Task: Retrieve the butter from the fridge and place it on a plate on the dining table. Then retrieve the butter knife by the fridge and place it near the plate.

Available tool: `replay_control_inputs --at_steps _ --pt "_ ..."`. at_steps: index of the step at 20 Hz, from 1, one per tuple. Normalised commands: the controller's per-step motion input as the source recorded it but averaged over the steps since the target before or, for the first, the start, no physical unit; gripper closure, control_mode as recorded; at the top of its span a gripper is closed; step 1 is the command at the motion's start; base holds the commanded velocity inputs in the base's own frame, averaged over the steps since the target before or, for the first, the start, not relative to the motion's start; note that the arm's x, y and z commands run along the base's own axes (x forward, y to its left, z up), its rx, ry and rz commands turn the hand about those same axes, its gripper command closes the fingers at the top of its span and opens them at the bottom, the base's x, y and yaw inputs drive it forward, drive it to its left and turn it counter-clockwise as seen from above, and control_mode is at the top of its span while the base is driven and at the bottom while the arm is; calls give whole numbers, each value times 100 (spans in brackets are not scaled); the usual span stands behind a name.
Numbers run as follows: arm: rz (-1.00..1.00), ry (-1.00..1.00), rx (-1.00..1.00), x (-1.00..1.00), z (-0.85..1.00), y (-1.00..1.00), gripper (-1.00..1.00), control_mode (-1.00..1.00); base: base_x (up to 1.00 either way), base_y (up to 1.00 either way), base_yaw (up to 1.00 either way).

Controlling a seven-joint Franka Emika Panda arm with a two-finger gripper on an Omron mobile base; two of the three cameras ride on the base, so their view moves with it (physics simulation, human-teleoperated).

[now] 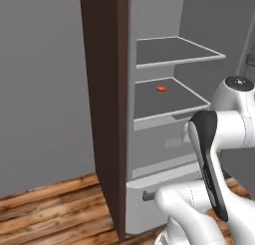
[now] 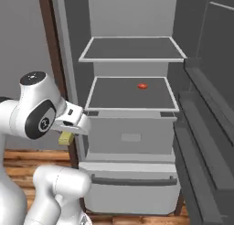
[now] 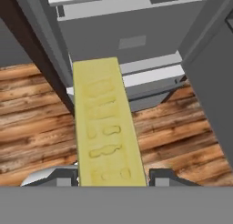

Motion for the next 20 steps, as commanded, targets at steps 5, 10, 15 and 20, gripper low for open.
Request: replay_control_inputs --at_steps 5,10,15,20 --pt "0 0 0 0 0 0 100 100 -72 54 -43" --pt "0 0 0 0 0 0 100 100 -81 25 -53" --pt "0 0 0 0 0 0 100 100 -67 0 -65" --pt "0 0 0 0 0 0 100 100 -41 0 -76"
